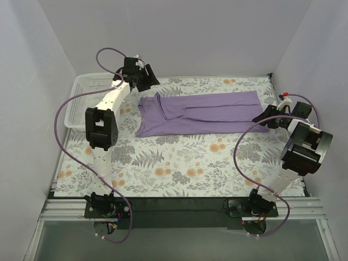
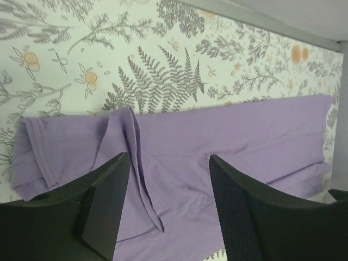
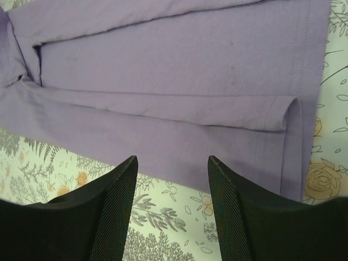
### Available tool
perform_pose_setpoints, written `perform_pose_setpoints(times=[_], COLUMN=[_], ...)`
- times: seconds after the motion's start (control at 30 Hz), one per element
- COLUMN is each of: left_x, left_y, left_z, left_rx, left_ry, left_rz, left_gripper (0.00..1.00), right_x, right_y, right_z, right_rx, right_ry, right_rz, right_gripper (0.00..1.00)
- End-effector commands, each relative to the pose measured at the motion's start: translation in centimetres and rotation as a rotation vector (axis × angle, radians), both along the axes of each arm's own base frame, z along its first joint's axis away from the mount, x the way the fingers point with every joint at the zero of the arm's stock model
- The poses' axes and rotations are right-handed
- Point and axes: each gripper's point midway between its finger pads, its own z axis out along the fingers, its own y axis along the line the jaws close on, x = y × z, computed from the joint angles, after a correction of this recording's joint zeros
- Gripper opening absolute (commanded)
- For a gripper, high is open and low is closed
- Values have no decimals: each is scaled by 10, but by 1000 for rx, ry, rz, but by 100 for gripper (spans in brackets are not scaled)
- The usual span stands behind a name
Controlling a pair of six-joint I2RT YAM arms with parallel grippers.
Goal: Fold and stack the t-shirts
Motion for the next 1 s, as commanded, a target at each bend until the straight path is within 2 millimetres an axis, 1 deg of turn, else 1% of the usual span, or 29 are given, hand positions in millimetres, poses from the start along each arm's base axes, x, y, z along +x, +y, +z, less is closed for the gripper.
perform_pose_setpoints(times=[0.0, 0.03, 0.07, 0.13, 0.17, 0.2, 0.23, 0.27, 0.3, 0.33, 0.37, 0.4, 0.43, 0.47, 0.5, 0.53, 0.57, 0.6, 0.63, 0.7, 0.73, 0.8, 0.83, 0.9, 0.97], left_x=[12, 6, -3, -20, -42, -55, -69, -98, -113, -130, -159, -172, -185, -203, -218, -229, -242, -253, -260, -271, -276, -283, -286, -288, -289], left_y=[15, 17, 20, 27, 33, 37, 43, 50, 57, 57, 61, 65, 66, 67, 70, 70, 69, 69, 70, 69, 69, 65, 63, 60, 59], left_z=[99, 98, 124, 137, 137, 139, 132, 126, 117, 113, 100, 96, 92, 98, 76, 70, 74, 57, 60, 51, 45, 39, 32, 28, 19], left_rx=[-54, -45, -35, -21, -9, 3, 12, 14, 14, 1, -6, -9, -9, -16, -13, -11, -21, -17, -16, -16, -17, -39, -46, -61, -66], left_ry=[-202, -202, -266, -295, -299, -313, -304, -305, -290, -283, -260, -256, -251, -272, -232, -225, -244, -212, -230, -216, -208, -190, -174, -168, -141], left_rz=[48, 42, 28, 24, 21, 16, 20, 21, 30, 16, 3, 6, -6, -14, -16, -30, -49, -58, -60, -82, -84, -107, -116, -133, -139], left_gripper=[59, 59, 59, 61, 62, 64, 68, 71, 73, 73, 74, 74, 74, 74, 74, 73, 73, 73, 73, 72, 72, 71, 69, 67, 65], right_x=[-13, -16, -19, -27, -27, -36, -37, -36, -37, -42, -37, -34, -30, -25, -16, -10, -7, -1, 3, 9, 15, 17, 17, 15, 14], right_y=[15, 22, 26, 36, 44, 53, 62, 66, 71, 74, 75, 74, 71, 67, 62, 55, 54, 50, 45, 38, 28, 22, 26, 30, 28], right_z=[13, 12, 12, 9, 11, 9, 8, 10, 10, 8, 11, 16, 16, 18, 22, 19, 20, 21, 18, 13, 14, 9, 9, 8, 7], right_rx=[-29, -39, -41, -56, -69, -49, -84, -97, -109, -127, -155, -180, -222, -241, -268, -313, -325, -331, -367, -389, -427, -442, -429, -424, -456], right_ry=[-26, -36, -39, -37, -51, -24, -46, -51, -51, -31, -46, -61, -52, -41, -39, -12, -3, 7, 31, 70, 85, 105, 100, 98, 109], right_rz=[80, 123, 146, 210, 252, 291, 353, 385, 415, 441, 457, 456, 447, 425, 404, 380, 368, 346, 322, 280, 246, 228, 241, 255, 248], right_gripper=[61, 61, 61, 61, 61, 61, 61, 61, 61, 61, 61, 61, 60, 59, 57, 56, 55, 54, 53, 51, 50, 48, 47, 45, 45])
